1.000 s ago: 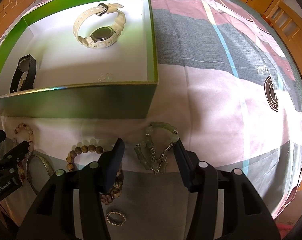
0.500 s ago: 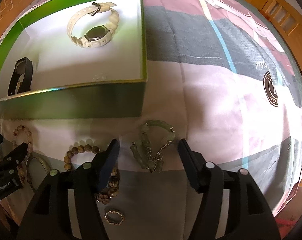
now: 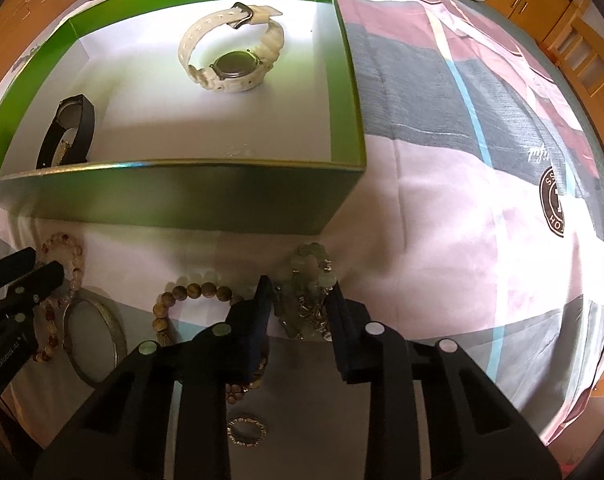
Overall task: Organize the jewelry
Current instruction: 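Close the right tool on the green jade bracelet while the left tool closes on the pink bead bracelet, then lift the jade bracelet with the right tool while the left tool lifts the pink bracelet over the box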
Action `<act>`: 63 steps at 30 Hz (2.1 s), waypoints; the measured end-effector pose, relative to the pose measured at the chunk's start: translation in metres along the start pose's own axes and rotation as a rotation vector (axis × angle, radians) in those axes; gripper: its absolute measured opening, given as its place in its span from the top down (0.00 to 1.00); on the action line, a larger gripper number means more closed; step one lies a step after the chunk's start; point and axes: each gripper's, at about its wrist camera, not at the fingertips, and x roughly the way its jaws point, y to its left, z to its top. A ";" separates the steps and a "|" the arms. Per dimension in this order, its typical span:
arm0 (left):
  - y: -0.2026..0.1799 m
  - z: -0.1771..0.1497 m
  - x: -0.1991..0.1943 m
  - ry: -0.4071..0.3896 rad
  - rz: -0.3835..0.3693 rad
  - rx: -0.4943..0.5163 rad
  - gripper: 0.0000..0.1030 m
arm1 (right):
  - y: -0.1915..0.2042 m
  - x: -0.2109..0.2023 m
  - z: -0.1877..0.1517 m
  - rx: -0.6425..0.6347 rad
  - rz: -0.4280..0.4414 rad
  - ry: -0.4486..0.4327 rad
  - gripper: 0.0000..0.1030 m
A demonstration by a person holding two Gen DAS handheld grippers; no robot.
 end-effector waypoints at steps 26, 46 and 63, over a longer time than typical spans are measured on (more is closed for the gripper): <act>0.038 0.004 -0.052 -0.030 -0.186 -0.052 0.93 | -0.036 -0.031 0.012 0.069 0.086 -0.068 0.92; 0.028 -0.001 -0.060 -0.040 -0.188 -0.022 0.93 | -0.061 -0.061 0.007 0.110 0.186 -0.114 0.93; 0.025 -0.004 -0.085 -0.104 -0.190 -0.002 0.93 | -0.030 -0.047 0.006 0.043 0.235 -0.052 0.93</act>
